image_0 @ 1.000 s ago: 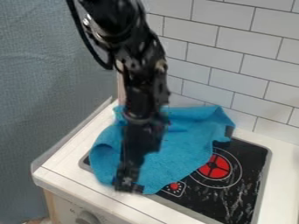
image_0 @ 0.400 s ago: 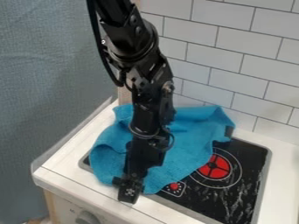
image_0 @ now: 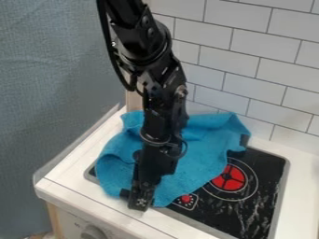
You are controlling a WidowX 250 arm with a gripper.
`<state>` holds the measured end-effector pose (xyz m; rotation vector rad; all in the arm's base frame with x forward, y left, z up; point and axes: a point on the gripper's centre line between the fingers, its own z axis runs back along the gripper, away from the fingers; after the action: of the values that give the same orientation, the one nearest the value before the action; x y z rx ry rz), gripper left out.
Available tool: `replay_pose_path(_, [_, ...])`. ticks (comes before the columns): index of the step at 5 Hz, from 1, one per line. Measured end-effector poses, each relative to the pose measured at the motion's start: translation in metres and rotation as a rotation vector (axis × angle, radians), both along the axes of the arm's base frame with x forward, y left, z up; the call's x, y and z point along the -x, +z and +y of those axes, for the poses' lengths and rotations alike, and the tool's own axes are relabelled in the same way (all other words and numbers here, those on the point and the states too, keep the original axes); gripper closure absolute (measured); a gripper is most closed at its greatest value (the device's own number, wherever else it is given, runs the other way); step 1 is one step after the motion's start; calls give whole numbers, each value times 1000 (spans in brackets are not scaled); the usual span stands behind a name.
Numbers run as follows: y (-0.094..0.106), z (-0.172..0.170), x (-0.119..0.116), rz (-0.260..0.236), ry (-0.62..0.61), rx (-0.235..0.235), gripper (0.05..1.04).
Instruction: Fold cloth from bottom to top
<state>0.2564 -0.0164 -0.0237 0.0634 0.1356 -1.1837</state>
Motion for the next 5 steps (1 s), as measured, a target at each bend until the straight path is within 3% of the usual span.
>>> replay_pose_path(1, [-1,0,-4,-8,13,-2,687])
replay_pose_path(2, [-2,1,-7,-15,18,-12,883])
replay_pose_path(3, [-2,1,-9,-25,31,-14,981])
replay_pose_path(4, [-1,2,-9,-33,47,-14,1013])
replay_pose_path(5, [2,-2,-4,-31,53,14,1019])
